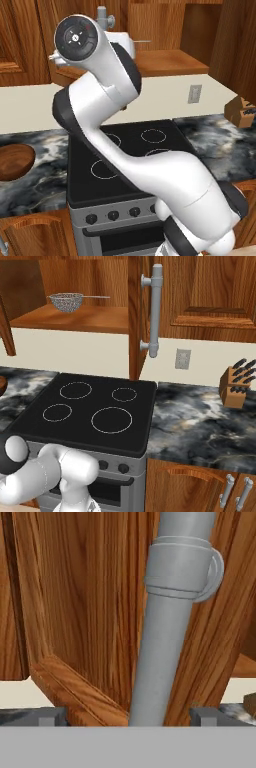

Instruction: Open the cabinet and setup a tea strainer by placing it in the bowl upright.

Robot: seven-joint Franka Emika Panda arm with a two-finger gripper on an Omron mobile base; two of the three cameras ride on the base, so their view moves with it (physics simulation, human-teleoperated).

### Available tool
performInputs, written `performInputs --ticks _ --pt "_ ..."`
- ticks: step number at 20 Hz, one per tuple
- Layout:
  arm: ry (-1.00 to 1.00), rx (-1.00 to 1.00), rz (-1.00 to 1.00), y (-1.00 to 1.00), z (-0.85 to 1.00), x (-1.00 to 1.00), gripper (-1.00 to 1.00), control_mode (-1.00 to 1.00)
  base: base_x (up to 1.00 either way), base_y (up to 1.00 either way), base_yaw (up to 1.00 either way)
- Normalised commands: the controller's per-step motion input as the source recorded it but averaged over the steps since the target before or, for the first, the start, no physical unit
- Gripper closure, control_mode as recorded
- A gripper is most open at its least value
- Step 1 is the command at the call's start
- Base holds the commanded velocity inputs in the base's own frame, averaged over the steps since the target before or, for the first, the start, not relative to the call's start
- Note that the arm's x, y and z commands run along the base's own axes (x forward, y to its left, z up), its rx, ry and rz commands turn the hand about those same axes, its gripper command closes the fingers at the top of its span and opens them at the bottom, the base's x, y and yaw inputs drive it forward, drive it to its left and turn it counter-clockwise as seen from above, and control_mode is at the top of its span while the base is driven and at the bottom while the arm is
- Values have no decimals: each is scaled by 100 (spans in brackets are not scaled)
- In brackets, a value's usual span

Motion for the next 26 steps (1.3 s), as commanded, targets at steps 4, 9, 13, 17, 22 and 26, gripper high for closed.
performInputs --ticks 4,9,13,17,22,26 --pt "-6 0 0 -4 23 -67 -100 -100 0 0 0" --pt "-6 7 0 -19 6 -90 -100 -100 0 0 0" --pt "-5 12 0 -31 1 -95 -100 -100 0 0 0" --pt "-2 20 5 -48 0 -73 -100 -100 0 0 0" --pt "0 27 18 -65 0 -23 -100 -100 0 0 0" --pt "5 32 21 -68 0 -4 -100 -100 0 0 0"
